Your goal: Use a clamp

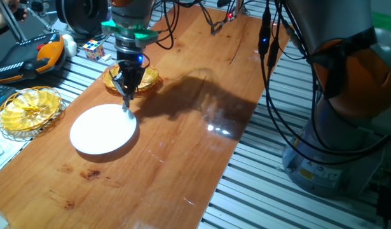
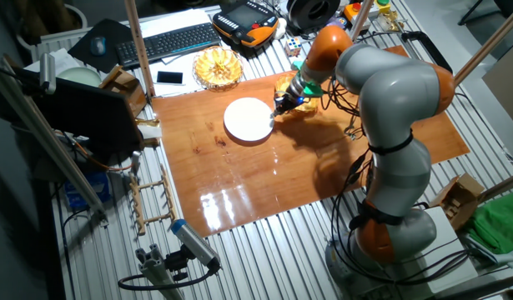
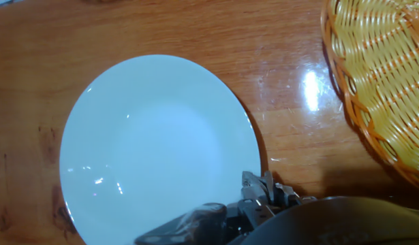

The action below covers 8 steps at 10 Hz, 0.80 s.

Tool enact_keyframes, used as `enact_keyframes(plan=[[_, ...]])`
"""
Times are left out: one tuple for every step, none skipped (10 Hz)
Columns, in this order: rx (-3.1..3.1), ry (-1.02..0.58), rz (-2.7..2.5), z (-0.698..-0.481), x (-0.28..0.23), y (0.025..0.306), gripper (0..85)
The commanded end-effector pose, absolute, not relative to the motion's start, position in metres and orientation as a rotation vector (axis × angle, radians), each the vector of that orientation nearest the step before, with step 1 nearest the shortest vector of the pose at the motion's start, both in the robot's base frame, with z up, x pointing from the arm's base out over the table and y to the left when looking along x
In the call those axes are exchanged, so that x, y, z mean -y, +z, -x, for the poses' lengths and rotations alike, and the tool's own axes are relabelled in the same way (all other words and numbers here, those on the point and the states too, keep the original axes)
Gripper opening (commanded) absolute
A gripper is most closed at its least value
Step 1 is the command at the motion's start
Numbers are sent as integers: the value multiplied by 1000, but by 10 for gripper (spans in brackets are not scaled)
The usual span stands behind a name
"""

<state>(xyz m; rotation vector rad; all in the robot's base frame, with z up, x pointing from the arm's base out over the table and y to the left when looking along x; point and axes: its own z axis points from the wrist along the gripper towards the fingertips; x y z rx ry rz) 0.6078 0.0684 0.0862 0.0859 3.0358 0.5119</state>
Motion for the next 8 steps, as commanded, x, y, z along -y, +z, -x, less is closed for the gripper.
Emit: enact_keyframes(plan=[[-3036,520,-88,-608,-69,85,7],[-3039,525,-90,-608,-69,86,7],[-3040,530,-90,-609,-69,85,7],[-3041,535,-92,-609,-69,84,7],[-3040,542,-92,-609,-69,82,7],[-3040,549,-92,-610,-69,81,7],[-3040,549,-92,-610,-69,82,7],[-3040,549,-92,-610,-69,82,7]])
